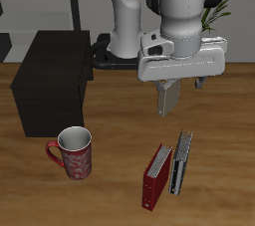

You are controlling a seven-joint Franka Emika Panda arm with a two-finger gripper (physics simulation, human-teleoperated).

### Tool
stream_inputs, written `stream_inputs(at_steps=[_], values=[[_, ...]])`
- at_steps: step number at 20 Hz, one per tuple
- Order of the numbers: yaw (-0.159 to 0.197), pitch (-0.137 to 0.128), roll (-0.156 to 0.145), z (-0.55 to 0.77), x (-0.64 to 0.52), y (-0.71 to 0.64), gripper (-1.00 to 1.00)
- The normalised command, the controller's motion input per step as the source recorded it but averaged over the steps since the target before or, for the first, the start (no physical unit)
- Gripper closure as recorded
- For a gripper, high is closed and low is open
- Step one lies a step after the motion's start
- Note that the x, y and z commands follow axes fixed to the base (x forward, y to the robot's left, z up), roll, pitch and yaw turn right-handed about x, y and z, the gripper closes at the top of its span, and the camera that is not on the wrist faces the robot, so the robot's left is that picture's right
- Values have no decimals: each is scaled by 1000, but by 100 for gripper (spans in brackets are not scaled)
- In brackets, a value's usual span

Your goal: Place the striped book in the top region of the shelf

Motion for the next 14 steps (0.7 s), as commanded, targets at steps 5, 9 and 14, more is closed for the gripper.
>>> stream_inputs(at_steps=[5, 9, 14], values=[[-31, -3, -41, -189, 305, -10, -100], [-4, -6, -27, -149, 137, 33, -100], [-34, 25, -48, -219, 144, 74, -100]])
